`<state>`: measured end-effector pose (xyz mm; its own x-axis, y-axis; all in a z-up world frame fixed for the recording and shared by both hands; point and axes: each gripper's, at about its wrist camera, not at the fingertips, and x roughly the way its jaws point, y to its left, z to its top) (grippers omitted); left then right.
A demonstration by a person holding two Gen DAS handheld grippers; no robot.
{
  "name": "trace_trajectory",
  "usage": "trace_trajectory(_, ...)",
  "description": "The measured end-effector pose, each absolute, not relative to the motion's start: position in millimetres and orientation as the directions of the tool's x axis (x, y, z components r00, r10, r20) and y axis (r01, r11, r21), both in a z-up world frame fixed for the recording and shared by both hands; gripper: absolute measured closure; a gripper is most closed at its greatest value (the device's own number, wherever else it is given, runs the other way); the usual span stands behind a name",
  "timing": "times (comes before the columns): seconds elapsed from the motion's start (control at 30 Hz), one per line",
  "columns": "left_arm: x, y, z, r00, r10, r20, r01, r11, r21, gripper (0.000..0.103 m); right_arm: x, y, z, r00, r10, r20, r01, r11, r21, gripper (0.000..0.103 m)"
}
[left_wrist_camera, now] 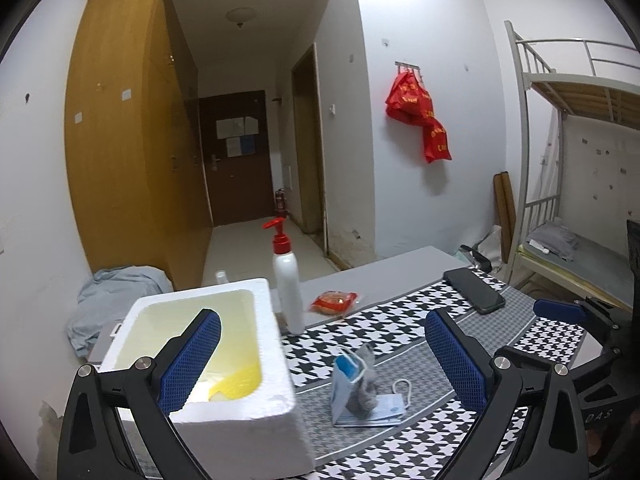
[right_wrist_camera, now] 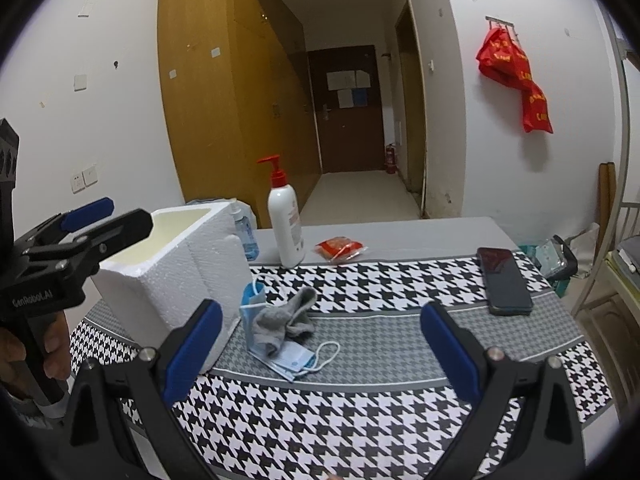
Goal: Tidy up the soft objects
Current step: 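Move both tools back toward the blue mask and grey sock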
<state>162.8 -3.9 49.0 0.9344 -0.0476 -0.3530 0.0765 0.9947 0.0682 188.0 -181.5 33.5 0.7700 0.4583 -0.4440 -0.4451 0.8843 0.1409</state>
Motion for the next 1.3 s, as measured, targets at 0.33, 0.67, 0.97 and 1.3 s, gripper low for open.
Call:
trace_trajectory(0.33,159.7,-21.2,43.6,0.93,-0.083,-0.357,0.116,0.991,0.07,0.001,184.3,-202.6,29.0,0.78,0.441,-0.444,-0.42,0.895,0.15,0.002)
trace_trajectory(0.67,156.0,-34.1,36.7,0.926,-0.123,-0.356,0.156,0.986,0.063,0.001,180.2,-216.2,22.0,0.787,0.424,-0.449,-0.403,0.903,0.147,0.002)
trace_trajectory(0.97,154.5,-43.8,26.2,0.92,-0.144,-0.365,0.177,0.983,0.057,0.001,178.2,-225.2,15.6,0.785,0.416,-0.459,-0.395,0.907,0.147,0.002)
trace_trajectory(1.3,158.2,-45.7,-1.9,0.901,-0.166,-0.401,0.195,0.98,0.032,0.001,181.0,-228.7,4.5,0.772,0.415,-0.481,-0.399,0.906,0.141,0.002)
